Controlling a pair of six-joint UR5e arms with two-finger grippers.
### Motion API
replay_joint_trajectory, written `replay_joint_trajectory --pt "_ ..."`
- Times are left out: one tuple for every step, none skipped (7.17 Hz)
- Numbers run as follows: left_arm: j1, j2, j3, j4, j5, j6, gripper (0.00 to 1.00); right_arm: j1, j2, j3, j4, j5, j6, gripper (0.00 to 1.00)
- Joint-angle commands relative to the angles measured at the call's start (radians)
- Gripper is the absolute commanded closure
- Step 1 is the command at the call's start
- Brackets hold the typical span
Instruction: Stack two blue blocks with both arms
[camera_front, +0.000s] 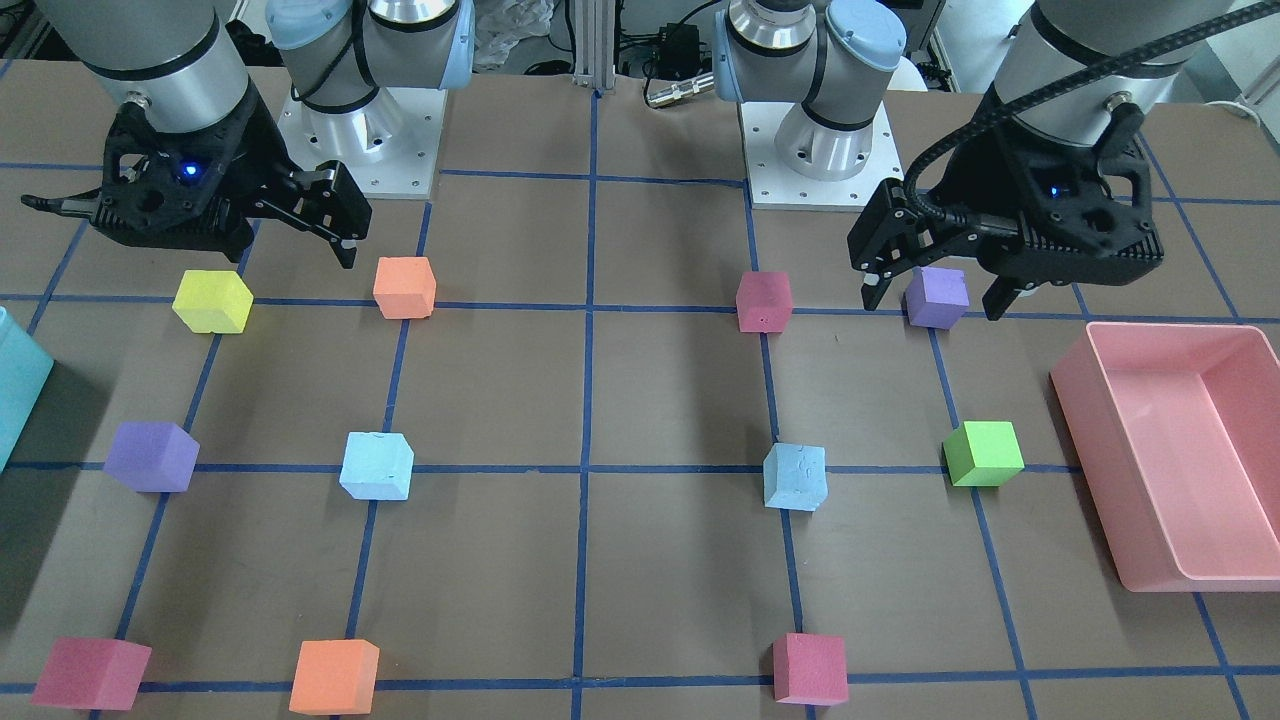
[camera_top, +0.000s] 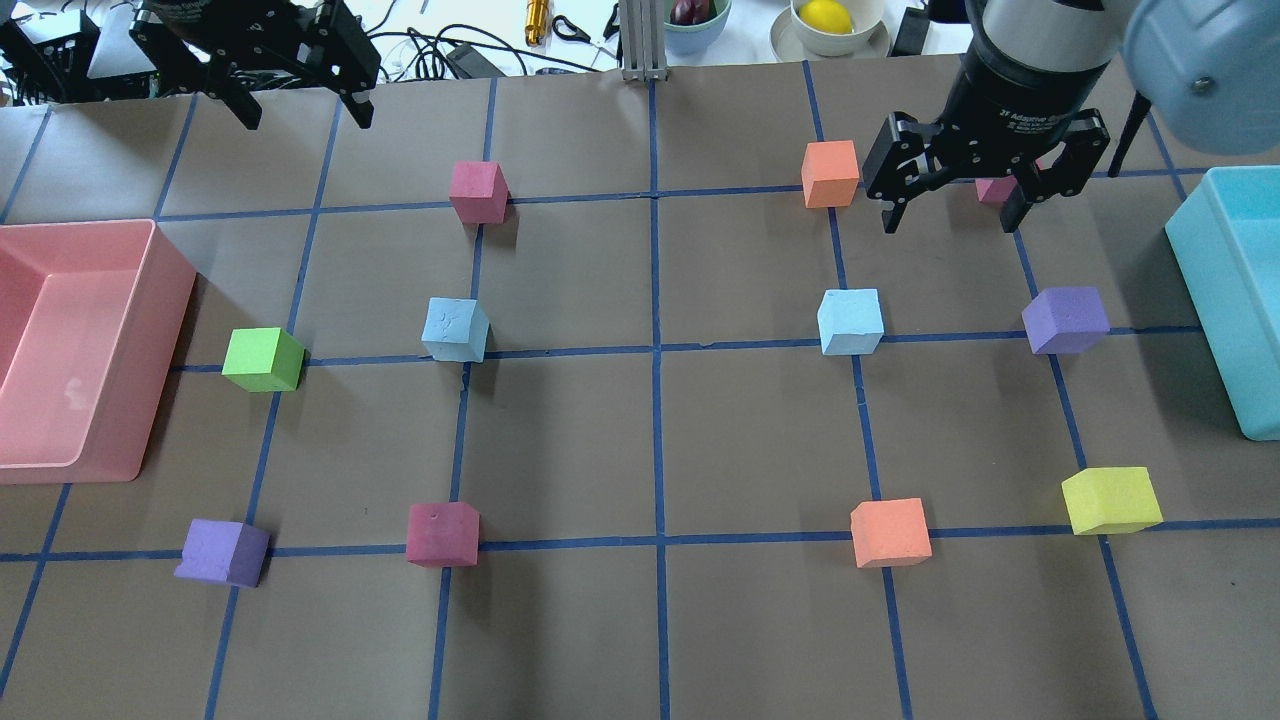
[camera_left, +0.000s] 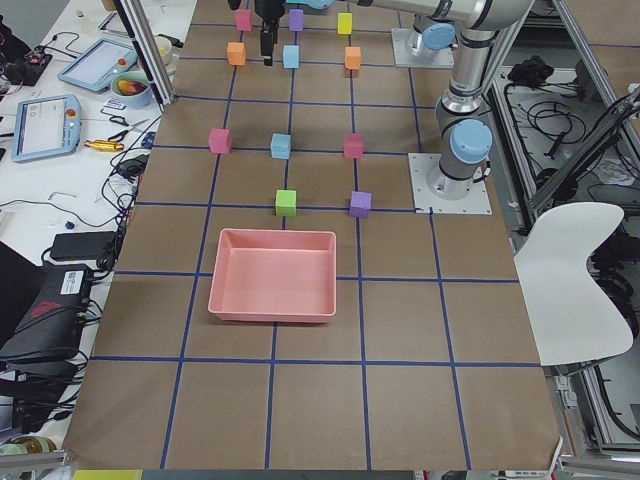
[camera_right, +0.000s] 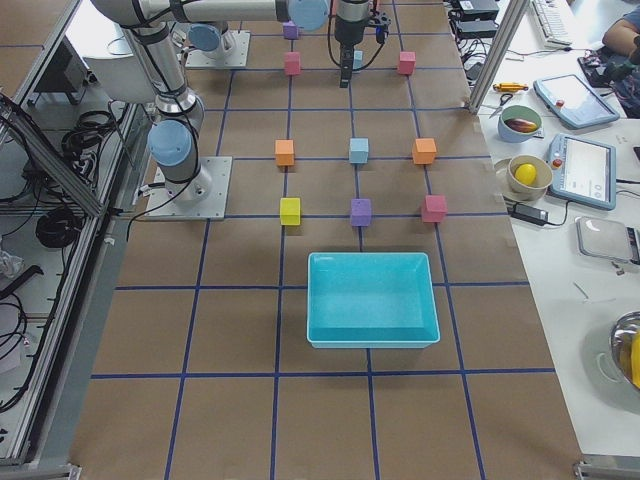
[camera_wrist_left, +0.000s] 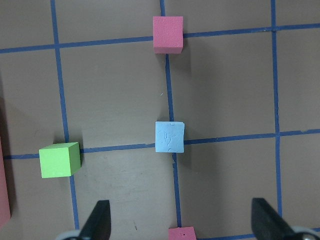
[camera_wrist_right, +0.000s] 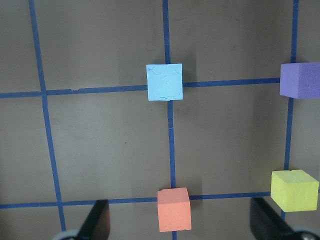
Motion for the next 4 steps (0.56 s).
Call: replay_joint_trajectory --pt "-0.001 0.000 0.000 0.002 0.000 0.000 0.00 0.000 0.000 0.003 -0.001 -0.001 -0.001 0.00" --pt "-0.001 0.000 -0.002 0.000 0.003 0.000 0.00 0.002 0.000 0.003 0.000 -0.001 -0.001 0.00" --pt "-0.001 0.000 -0.003 -0.002 0.017 0.002 0.00 0.000 0.000 0.003 -0.001 -0.001 0.001 0.00" --pt "-0.001 0.000 -0.005 -0.012 0.017 0.002 0.00 0.000 0.000 0.001 0.000 -0.001 0.001 0.00"
